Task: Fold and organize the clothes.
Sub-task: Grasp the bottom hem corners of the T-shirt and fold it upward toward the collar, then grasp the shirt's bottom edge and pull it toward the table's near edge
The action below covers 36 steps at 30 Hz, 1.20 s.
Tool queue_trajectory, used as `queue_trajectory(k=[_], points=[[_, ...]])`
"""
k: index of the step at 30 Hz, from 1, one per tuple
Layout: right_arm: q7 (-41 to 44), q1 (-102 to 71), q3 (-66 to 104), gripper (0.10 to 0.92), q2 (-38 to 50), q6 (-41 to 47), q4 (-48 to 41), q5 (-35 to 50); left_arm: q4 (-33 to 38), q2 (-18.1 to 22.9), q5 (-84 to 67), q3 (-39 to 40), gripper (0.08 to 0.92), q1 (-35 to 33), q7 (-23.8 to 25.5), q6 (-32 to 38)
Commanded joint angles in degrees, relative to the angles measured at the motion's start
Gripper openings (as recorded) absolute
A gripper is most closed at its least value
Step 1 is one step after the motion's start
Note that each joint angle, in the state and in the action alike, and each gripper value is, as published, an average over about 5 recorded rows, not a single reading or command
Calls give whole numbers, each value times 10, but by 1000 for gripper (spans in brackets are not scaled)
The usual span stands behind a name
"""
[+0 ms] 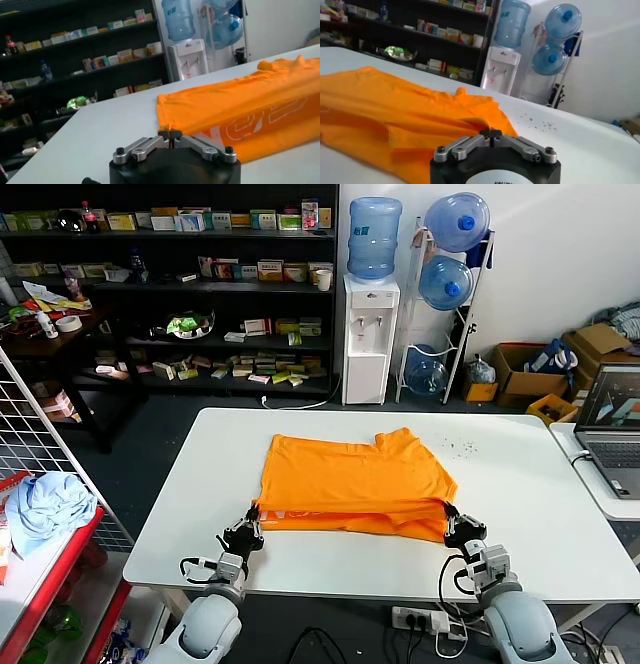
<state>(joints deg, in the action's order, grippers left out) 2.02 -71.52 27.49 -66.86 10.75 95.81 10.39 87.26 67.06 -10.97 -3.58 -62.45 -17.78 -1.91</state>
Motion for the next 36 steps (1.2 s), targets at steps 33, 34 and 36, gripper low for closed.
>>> queue_trajectory(k=[33,34,36], points=[[13,-67,33,594,27,108,21,26,21,2,-107,-18,733,-51,-12,-4],[12,-67,32,568,27,108,21,26,22,3,-107,-19,698,-52,-11,-2],[12,-67,31,516,26,107,21,25,22,3,-107,-19,646,-52,-10,0]])
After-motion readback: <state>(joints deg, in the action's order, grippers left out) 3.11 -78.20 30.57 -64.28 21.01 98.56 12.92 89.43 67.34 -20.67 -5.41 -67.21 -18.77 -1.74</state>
